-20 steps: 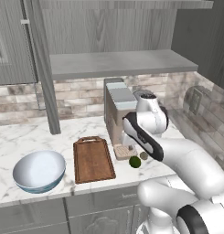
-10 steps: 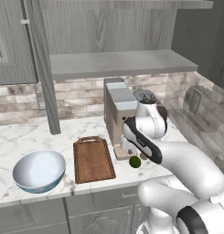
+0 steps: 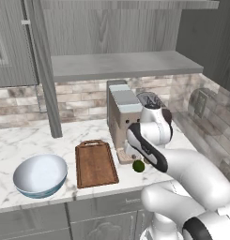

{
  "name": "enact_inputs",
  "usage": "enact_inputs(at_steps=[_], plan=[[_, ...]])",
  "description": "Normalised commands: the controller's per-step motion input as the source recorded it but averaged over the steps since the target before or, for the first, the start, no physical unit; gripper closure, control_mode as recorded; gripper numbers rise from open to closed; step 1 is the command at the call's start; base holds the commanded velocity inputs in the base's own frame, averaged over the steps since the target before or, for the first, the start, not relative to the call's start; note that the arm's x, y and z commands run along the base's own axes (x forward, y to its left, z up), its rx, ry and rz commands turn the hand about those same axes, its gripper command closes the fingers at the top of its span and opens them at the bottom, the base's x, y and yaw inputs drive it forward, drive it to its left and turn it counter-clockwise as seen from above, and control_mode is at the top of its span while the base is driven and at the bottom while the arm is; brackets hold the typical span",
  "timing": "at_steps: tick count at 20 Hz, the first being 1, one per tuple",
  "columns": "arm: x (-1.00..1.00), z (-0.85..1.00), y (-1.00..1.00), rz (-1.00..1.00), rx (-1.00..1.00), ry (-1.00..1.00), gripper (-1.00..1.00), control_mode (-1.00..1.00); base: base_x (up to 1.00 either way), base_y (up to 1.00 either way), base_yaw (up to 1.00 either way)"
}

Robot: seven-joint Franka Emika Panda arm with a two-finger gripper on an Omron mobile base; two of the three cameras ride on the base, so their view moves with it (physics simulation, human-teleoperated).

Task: Open the cabinet. Place the bowl and condiment on the counter. Then place the lime and garlic on the cutting board.

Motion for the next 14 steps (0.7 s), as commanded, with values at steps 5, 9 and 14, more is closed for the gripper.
enact_inputs(at_steps=[5, 9, 14], plan=[[0.00, -0.08, 0.00, 0.00, 0.00, -0.01, -1.00, -1.00, 0.00, 0.00, 0.00], [0.00, -0.20, 0.00, 0.00, 0.00, -0.02, -1.00, -1.00, 0.00, 0.00, 0.00], [0.00, -0.22, 0.00, 0.00, 0.00, -0.04, -1.00, -1.00, 0.00, 0.00, 0.00]])
